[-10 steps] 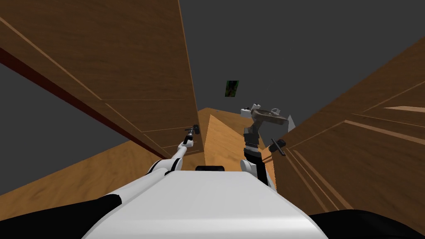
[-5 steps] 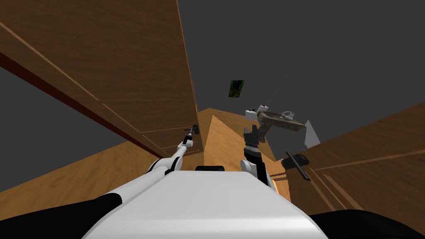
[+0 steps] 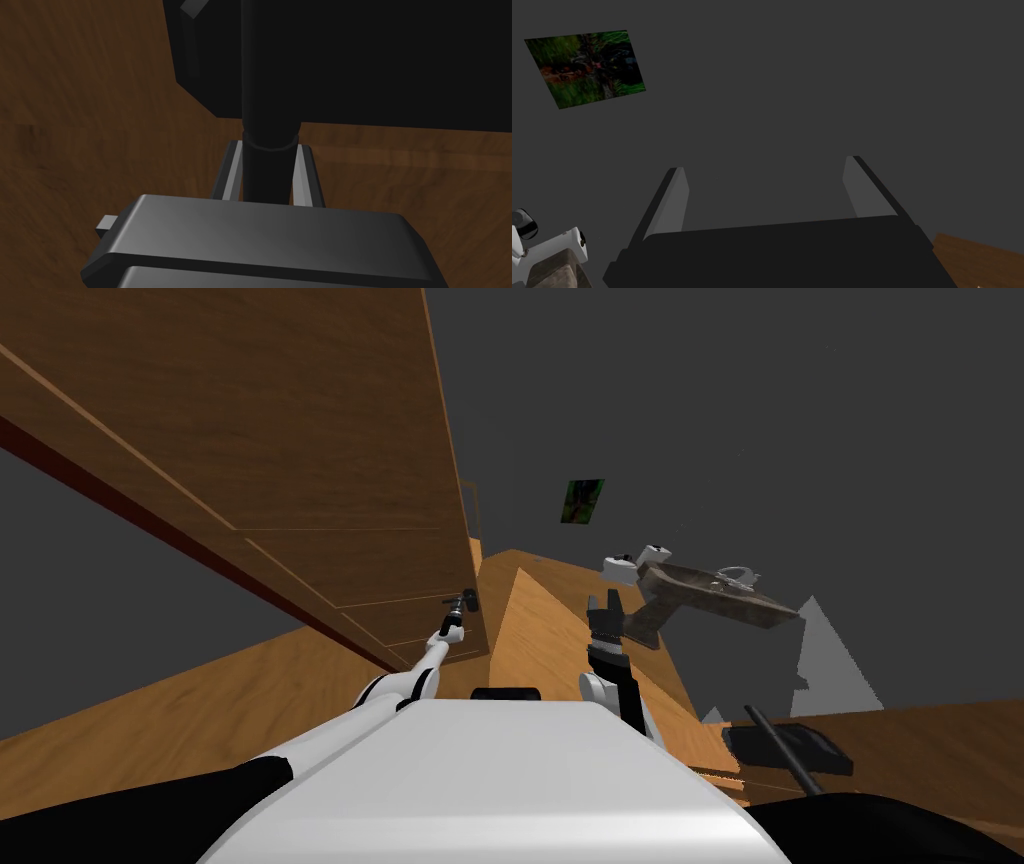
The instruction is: Push the door open
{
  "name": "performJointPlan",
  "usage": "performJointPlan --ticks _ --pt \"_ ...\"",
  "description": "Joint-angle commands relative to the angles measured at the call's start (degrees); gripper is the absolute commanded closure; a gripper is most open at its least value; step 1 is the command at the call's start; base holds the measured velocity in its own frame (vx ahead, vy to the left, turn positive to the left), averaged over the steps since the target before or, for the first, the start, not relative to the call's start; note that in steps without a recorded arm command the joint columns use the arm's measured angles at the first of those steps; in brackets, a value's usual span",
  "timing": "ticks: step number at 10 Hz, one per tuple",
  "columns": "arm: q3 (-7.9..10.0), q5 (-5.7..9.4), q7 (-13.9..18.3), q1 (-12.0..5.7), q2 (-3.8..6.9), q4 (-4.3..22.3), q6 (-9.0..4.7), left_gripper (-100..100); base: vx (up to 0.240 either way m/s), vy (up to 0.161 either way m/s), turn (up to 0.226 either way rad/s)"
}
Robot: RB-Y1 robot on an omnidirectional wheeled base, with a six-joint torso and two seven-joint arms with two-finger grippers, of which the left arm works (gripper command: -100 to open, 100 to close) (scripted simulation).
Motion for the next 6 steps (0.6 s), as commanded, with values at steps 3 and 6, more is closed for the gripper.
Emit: performJointPlan --ticks 3,6 --pt "1.32 0.27 -0.5 -1.21 1.10 1.7 -0.86 100 0.169 -0.084 0.116" --pt "1.88 0.34 -0.7 -1.37 1.19 2.1 -0.97 100 0.106 -0.061 0.089"
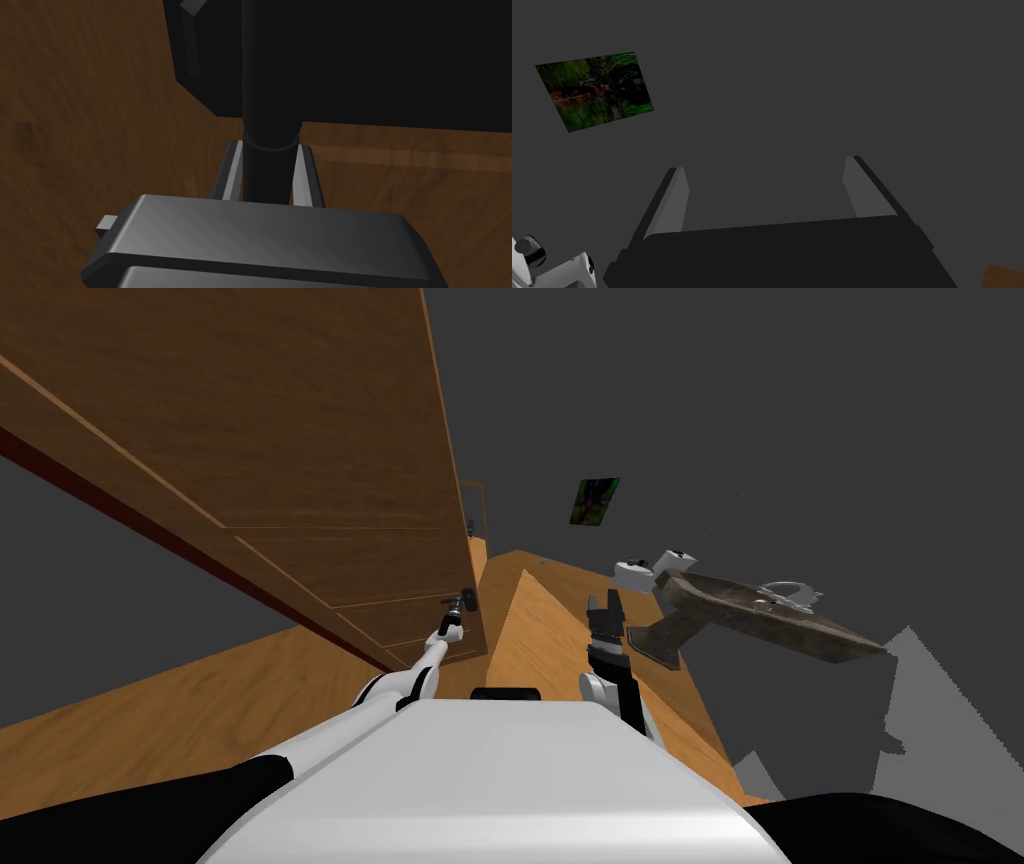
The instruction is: Push the door open
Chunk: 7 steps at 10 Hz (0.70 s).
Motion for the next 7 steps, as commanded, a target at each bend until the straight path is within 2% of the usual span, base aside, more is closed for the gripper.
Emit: performJointPlan --ticks 1,6,7 --pt "0.74 0.17 -0.2 -0.89 0.89 1.6 -0.93 100 0.136 -0.105 0.124" --pt "1.64 0.28 -0.6 -1.14 1.04 2.1 -1.12 100 0.170 -0.099 0.118" --pt "1.59 0.27 -0.7 -0.84 0.85 2.1 -0.98 100 0.080 -0.041 0.050"
